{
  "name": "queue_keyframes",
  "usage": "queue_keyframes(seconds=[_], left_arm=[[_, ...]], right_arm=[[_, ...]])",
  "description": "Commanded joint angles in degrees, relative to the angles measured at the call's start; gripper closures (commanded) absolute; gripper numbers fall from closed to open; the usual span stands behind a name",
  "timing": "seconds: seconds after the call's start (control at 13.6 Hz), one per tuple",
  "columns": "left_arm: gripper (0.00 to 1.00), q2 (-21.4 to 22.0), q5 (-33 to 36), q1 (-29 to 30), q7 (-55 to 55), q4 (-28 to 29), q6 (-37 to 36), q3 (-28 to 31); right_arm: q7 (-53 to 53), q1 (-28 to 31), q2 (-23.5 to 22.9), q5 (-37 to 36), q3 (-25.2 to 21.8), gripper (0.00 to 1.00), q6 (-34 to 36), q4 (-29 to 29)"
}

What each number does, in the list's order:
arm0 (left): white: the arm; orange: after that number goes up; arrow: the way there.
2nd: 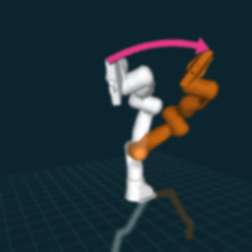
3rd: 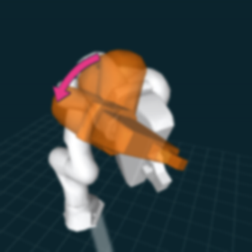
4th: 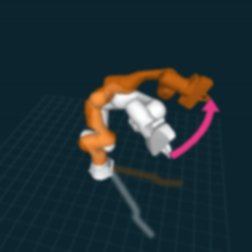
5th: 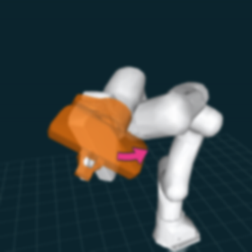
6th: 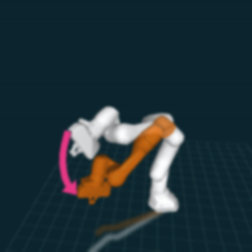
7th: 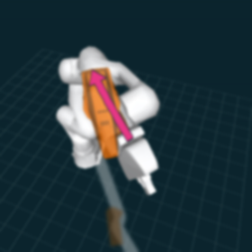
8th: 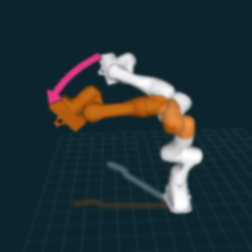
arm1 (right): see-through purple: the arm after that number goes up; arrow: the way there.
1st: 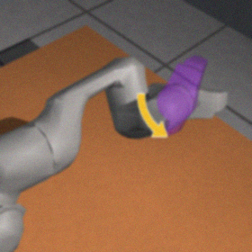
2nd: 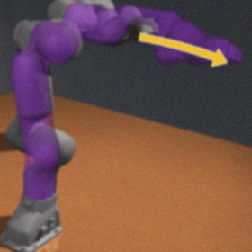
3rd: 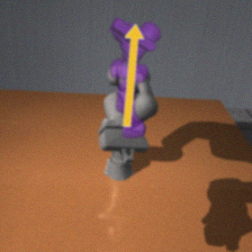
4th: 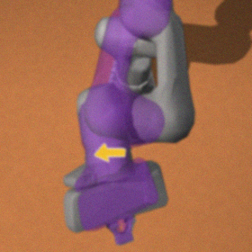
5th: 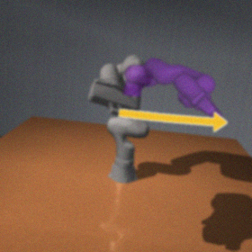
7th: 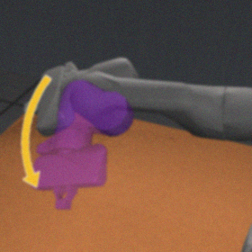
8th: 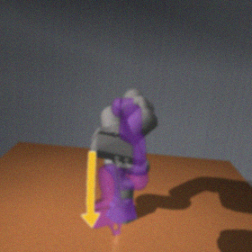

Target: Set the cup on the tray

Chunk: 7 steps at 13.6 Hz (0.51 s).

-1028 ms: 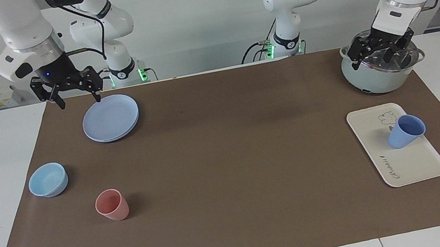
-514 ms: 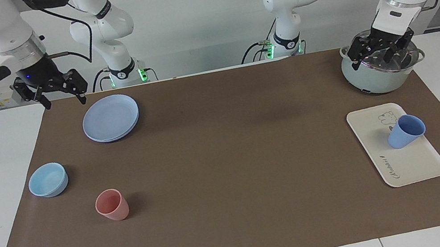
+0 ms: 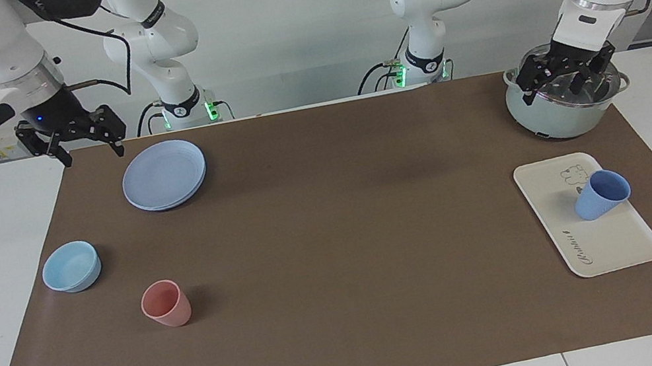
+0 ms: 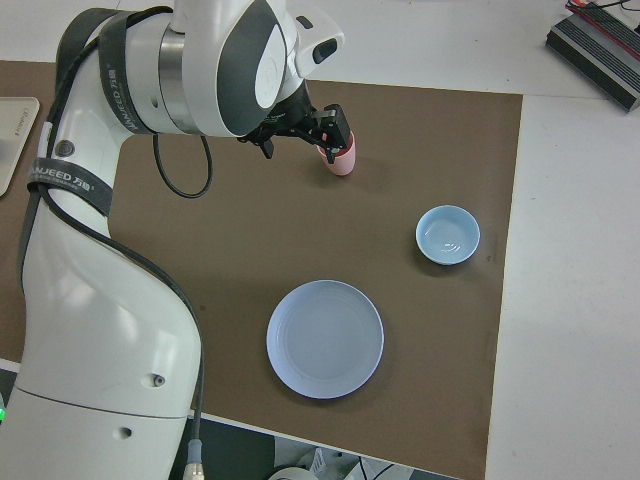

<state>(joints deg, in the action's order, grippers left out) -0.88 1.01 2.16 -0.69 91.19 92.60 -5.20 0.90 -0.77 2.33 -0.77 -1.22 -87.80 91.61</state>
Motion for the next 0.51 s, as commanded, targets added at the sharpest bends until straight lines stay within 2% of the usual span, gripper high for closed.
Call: queue_keyframes(seconds=[0.0,0.44], left_arm=[[0.00,1.68,0.22,0.04,-0.19,2.67,1.70,0.10],[0.00,2.11,1.01,0.22,0.43,3.38,1.88,-0.07]], right_arm=[[-2.04,-0.11,1.62,0.86,0.70,0.00,-1.15,2.52],[-2.04,0.24,1.62,1.03,0.70,0.00,-0.36,2.17]])
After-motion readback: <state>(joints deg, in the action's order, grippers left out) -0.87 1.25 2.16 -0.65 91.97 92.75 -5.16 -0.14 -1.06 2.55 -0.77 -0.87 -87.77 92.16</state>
